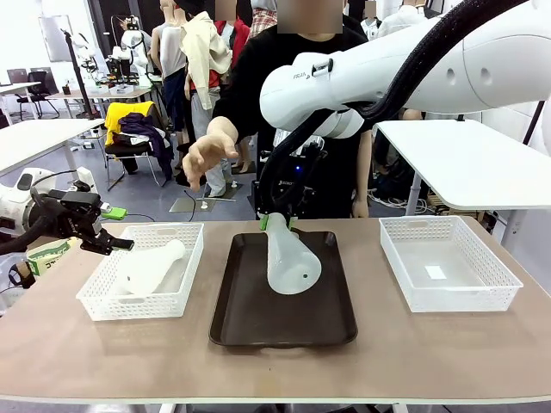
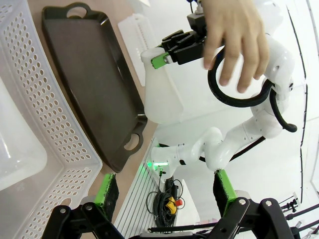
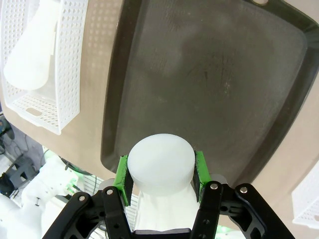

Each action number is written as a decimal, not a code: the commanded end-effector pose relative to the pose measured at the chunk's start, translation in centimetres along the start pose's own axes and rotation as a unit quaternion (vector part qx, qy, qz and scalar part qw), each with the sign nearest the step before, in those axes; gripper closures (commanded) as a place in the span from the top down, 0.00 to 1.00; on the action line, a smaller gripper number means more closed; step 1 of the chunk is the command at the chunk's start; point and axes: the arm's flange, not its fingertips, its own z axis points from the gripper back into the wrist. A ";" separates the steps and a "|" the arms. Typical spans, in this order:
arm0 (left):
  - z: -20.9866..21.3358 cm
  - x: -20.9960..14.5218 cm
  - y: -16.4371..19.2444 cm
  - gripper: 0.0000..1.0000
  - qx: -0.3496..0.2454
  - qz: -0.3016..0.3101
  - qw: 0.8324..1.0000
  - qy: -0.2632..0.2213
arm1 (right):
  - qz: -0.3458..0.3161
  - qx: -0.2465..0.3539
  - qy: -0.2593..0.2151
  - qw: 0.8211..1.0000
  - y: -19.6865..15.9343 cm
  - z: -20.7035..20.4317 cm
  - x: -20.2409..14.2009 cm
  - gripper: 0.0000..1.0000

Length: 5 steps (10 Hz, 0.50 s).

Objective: Prepare the laboratory tools.
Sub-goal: Place the picked Big flask upright in the Handle tray as instructed by the person.

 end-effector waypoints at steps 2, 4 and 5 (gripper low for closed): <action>0.1 0.0 -0.2 1.00 -0.004 -0.004 1.000 -0.002 | 0.001 0.000 -0.002 1.000 0.0 0.4 -0.2 0.00; 0.1 0.0 -0.2 1.00 -0.004 -0.004 1.000 -0.002 | 0.001 0.000 -0.002 1.000 0.0 0.4 -0.2 0.00; 0.1 0.0 -0.2 1.00 -0.004 -0.004 1.000 -0.002 | 0.001 0.000 -0.002 1.000 0.0 0.4 -0.2 0.00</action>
